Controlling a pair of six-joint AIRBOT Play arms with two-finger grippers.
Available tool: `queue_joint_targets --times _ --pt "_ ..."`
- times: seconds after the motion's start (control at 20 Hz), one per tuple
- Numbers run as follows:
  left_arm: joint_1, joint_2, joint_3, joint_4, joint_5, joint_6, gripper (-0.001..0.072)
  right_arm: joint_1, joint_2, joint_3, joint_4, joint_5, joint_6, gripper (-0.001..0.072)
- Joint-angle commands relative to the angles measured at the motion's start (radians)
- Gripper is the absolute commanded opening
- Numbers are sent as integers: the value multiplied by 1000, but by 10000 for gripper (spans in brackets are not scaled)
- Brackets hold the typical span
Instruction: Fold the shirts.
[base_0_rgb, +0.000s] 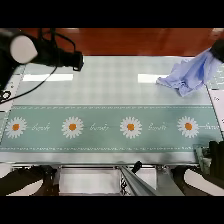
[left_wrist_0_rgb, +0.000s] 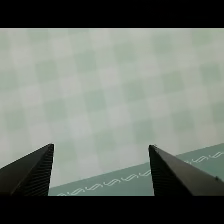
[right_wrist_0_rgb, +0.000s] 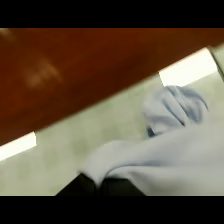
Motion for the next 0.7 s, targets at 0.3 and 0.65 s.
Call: queue_joint_targets --times 0.3,0.65 --pt "0 197 404 0 -168 58 712 3 601 1 222 -208 -124 28" --pt "0 259 402 0 -397 58 712 24 510 -11 243 358 -108 27"
